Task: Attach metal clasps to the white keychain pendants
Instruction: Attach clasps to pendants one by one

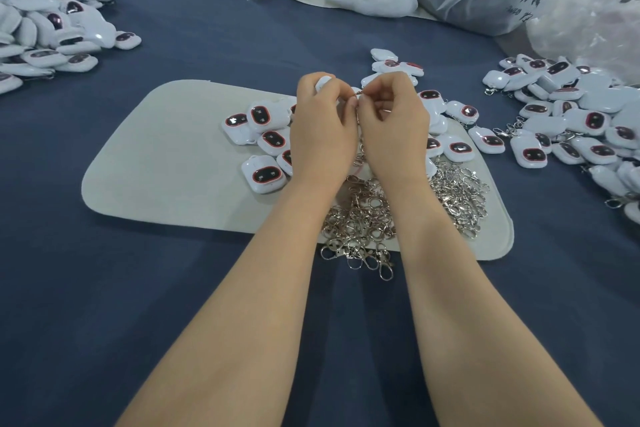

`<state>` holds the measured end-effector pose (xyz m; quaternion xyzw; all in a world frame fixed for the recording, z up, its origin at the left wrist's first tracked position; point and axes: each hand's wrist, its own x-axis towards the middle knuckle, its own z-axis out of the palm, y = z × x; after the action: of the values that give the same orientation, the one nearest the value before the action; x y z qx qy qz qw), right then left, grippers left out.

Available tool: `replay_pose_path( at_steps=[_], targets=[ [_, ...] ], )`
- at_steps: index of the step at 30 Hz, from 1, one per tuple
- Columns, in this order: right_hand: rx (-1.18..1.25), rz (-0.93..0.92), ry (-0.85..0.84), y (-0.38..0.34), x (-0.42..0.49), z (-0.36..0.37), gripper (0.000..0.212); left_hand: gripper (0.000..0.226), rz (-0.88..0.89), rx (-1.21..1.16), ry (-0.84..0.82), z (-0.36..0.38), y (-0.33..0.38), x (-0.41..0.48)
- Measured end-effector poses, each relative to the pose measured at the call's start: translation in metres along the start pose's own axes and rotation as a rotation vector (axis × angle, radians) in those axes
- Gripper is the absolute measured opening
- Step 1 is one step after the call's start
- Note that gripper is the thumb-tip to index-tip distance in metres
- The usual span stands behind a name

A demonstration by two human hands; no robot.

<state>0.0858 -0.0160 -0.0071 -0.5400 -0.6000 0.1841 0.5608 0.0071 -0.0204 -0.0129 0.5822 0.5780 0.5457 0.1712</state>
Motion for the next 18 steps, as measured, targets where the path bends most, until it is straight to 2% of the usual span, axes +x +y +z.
replay_pose_path(
  at_steps=[18],
  targets=[
    [0.013, 0.051, 0.006, -0.0005, 0.0003, 0.0020, 0.013, 0.012, 0.017, 0.067, 0.007, 0.0012, 0.0005, -0.0030]
  ],
)
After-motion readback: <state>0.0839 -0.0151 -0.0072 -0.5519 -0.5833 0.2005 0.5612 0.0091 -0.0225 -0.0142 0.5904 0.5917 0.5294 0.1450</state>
